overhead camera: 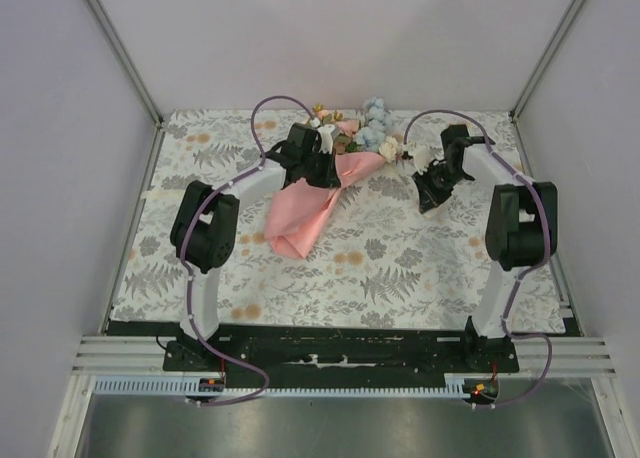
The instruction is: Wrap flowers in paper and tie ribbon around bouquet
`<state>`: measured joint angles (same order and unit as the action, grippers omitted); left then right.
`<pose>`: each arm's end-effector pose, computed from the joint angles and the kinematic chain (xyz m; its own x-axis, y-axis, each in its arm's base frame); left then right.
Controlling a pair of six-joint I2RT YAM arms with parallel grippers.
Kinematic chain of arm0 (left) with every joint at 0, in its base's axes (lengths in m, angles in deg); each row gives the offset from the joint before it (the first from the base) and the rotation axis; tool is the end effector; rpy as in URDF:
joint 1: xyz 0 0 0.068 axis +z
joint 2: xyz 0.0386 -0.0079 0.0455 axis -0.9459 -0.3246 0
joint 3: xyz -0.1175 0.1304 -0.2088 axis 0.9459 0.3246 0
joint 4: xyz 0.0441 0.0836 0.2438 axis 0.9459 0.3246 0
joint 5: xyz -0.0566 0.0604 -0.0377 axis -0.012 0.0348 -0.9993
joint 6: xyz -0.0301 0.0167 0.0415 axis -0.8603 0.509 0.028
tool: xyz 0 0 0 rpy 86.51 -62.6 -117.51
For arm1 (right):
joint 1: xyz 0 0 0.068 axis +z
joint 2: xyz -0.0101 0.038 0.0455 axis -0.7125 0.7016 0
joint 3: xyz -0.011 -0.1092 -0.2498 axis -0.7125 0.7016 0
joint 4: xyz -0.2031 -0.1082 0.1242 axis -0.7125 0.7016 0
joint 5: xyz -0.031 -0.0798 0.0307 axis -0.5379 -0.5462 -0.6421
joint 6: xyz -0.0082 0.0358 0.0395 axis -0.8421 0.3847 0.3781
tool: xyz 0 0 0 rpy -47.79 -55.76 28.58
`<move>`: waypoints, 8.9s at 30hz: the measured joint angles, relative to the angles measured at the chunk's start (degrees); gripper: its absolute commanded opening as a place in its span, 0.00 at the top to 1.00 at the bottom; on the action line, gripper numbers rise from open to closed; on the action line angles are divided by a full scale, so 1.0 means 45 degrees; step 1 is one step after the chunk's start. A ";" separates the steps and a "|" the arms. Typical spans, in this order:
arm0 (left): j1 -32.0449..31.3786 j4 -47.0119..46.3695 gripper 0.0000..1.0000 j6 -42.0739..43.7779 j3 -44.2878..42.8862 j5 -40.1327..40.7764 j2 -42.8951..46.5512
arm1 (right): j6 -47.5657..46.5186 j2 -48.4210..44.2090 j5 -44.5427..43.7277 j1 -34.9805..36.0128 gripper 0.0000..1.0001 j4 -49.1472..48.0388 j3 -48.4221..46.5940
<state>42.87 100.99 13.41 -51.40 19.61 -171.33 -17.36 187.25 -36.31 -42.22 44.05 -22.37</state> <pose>0.4084 -0.2332 0.2055 -0.7330 0.1619 -0.6607 0.5235 0.7545 -0.3959 0.3997 0.0370 0.1833 -0.7085 -0.5860 -0.3932 -0.6893 0.6941 0.2077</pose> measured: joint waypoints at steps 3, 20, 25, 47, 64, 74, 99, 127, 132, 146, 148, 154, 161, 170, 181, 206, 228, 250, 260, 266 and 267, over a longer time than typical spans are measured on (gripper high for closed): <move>0.0024 -0.0359 0.98 -0.0651 0.0622 0.0141 0.0330 | -0.0865 -0.1821 0.0879 -0.0015 1.00 0.0937 0.1054; 0.0073 -0.1107 0.98 -0.2016 0.0971 0.0287 0.0568 | -0.6577 -0.4454 0.1909 -0.2555 1.00 0.4420 0.3172; 0.0107 -0.1112 0.98 -0.2103 0.0971 0.0262 0.0563 | -0.7912 -0.4517 0.1676 -0.3007 0.52 0.4915 0.3167; 0.0117 -0.1355 0.98 -0.2191 0.1195 -0.0160 0.0559 | 0.1870 0.1744 -0.0243 0.0243 0.34 -0.2613 -0.3332; 0.0160 -0.2239 0.98 -0.3526 0.1695 -0.0282 0.0559 | 0.0073 -0.1875 -0.1885 -0.0627 1.00 -0.1982 0.1948; -0.0578 -0.3191 0.98 -0.4226 0.1773 -0.0427 0.0559 | -0.0330 -0.6659 0.2424 -0.3041 1.00 -0.0452 0.3507; -0.1263 -0.7203 0.98 -0.4211 0.2764 -0.3332 -0.1044 | 1.0618 -0.2501 0.5960 0.1690 1.00 -0.7854 0.0967; 0.8238 0.3915 0.11 0.3682 0.1797 -0.0495 0.3662 | 0.6115 0.2030 0.1243 0.2725 1.00 -0.3274 -0.2472; 1.0069 0.4503 0.08 0.3245 0.1807 0.1637 0.2807 | 0.5178 0.2016 0.0986 0.3181 1.00 -0.2744 -0.2472; 0.9204 0.3167 0.07 0.2943 0.1909 0.3332 0.1049 | 0.3463 0.1875 -0.0359 0.4206 1.00 -0.2030 -0.2448; 0.8820 0.3070 0.11 0.2958 0.1977 0.3512 0.0850 | 0.3361 0.1875 -0.0423 0.4206 1.00 -0.1938 -0.2453; 0.8233 0.3065 0.51 0.2963 0.1957 0.4517 0.0602 | 0.3138 0.1880 -0.0563 0.4206 1.00 -0.1627 -0.2579; 0.9525 0.3434 0.98 0.2778 0.0903 0.4182 -0.0117 | 0.3011 0.1904 -0.0753 0.4206 1.00 -0.1423 -0.2594; 1.0700 0.3492 0.98 0.3774 0.0180 0.4716 -0.0408 | 0.2861 0.1904 -0.0811 0.4206 1.00 -0.1355 -0.2594; 0.9602 0.2361 0.98 0.4624 0.1209 0.0092 0.5017 | 0.2856 0.1904 -0.0729 0.4201 1.00 -0.1355 -0.2594; -0.3929 0.0194 0.66 0.9243 0.1049 -0.4201 0.2613 | 0.3570 0.1889 0.1904 0.3157 1.00 -0.1180 -0.2618; 0.0350 0.4056 0.31 1.1497 0.2783 -0.3405 0.4017 | 0.3565 0.1889 0.2288 0.3235 1.00 -0.1117 -0.2880; -0.0102 0.3764 0.98 1.2750 0.2477 -0.2560 0.1719 | 0.3444 0.1841 0.2744 0.3235 1.00 -0.1078 -0.3293; -0.0826 0.2744 0.70 1.0992 0.1205 -0.3551 0.1870 | 0.3449 0.1841 0.2773 0.3235 1.00 -0.1083 -0.3356; -0.0097 0.4702 0.50 1.2473 0.0991 -0.3667 0.2181 | 0.3434 0.1841 0.2662 0.3254 1.00 -0.1083 -0.3356; 0.0209 0.5139 0.50 1.2998 0.0991 -0.3502 0.2181 | 0.3429 0.1841 0.2642 0.3259 1.00 -0.1083 -0.3356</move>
<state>43.81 124.11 71.90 -46.95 3.85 -161.52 -1.93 195.53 -24.42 -27.55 39.18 -37.47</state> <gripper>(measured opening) 0.487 0.007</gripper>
